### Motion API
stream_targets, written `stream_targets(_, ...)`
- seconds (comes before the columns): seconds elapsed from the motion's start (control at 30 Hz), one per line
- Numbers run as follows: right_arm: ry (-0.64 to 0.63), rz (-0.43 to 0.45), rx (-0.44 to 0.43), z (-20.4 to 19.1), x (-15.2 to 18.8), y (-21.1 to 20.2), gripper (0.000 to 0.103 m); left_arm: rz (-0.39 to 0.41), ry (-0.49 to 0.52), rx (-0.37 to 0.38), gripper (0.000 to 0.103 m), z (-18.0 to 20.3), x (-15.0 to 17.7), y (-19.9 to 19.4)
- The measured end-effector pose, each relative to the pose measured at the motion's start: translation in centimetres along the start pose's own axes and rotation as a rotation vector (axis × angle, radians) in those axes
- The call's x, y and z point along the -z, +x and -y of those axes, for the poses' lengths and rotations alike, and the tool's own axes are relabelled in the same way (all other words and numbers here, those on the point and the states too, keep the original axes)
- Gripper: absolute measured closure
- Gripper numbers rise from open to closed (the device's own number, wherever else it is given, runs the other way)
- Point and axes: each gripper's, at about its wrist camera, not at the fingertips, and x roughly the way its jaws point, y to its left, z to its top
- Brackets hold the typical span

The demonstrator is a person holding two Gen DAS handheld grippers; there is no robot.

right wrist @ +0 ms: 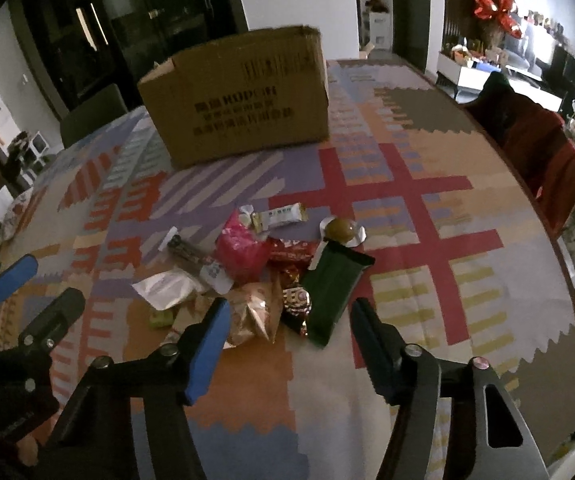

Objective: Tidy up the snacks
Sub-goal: 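Reach into the snack pile and grasp the gold-wrapped candy with the right gripper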

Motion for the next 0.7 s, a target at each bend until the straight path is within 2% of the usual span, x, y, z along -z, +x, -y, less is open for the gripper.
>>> stream_targets(0.23,-0.001,-0.061,-0.028,0.5,-0.6,2.6,0.051,-0.045,0.026,-0.001,0.024,0.7,-0.3,2.8)
stream_targets(0.57,-0.012,-0.119,-0.064,0.5,-1.0,4.8,0.056,-0.142,0.032,0.068,0.024,1.4,-0.1,6.9)
stream_targets(0.7,-0.01,-0.139,-0.07,0.5,-1.0,5.4,0.058,-0.179,0.026,0.078,0.029,1.5,0.0,8.6)
